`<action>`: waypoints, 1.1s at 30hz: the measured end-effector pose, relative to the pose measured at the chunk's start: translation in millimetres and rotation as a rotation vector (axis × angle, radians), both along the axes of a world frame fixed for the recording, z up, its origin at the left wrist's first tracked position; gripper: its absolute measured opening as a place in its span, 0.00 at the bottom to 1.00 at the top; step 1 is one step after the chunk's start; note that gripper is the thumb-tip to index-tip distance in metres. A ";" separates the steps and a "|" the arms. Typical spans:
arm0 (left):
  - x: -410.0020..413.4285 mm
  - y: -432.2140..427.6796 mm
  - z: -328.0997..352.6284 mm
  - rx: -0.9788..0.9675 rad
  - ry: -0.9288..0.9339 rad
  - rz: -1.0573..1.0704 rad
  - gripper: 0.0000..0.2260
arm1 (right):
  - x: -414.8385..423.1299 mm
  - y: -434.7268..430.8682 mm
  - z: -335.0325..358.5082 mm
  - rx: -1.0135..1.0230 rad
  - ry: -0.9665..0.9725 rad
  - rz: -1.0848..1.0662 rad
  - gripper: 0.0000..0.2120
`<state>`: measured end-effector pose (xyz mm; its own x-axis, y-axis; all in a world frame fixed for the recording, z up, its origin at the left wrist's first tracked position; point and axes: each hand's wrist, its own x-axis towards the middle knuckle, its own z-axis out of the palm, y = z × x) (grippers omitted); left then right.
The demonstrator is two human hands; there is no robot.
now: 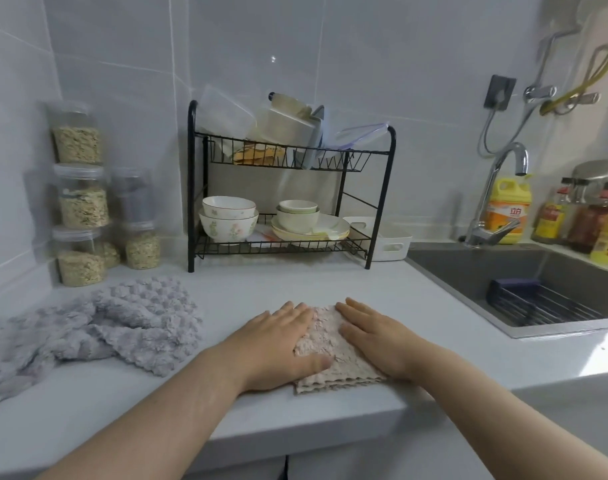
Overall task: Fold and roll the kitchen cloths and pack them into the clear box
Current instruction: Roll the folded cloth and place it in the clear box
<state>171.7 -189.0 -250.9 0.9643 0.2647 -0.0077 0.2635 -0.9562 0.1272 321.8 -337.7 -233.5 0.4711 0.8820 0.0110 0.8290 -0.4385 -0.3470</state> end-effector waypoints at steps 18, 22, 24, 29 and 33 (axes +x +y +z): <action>60.4 2.9 49.1 -0.296 0.015 0.147 0.05 | 15.6 -12.7 -13.1 0.638 0.664 -0.199 0.26; 52.0 -4.6 61.4 -0.423 0.082 0.191 0.08 | 19.1 -13.3 -12.7 0.762 0.814 -0.185 0.12; 41.2 -0.9 61.3 -0.586 -0.072 0.240 0.06 | 22.7 -12.3 -9.7 0.862 0.903 -0.197 0.10; 12.0 22.7 35.4 -1.452 -0.586 0.350 0.15 | 14.6 13.2 2.5 0.811 1.177 -0.276 0.19; 13.7 22.8 18.4 -1.486 -0.722 0.379 0.16 | 4.4 24.2 -0.9 0.740 0.936 -0.235 0.17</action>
<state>185.4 -166.2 -232.5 0.7709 0.6338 -0.0633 -0.0757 0.1898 0.9789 326.2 -313.5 -234.4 0.7137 0.6989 0.0457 0.0512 0.0131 -0.9986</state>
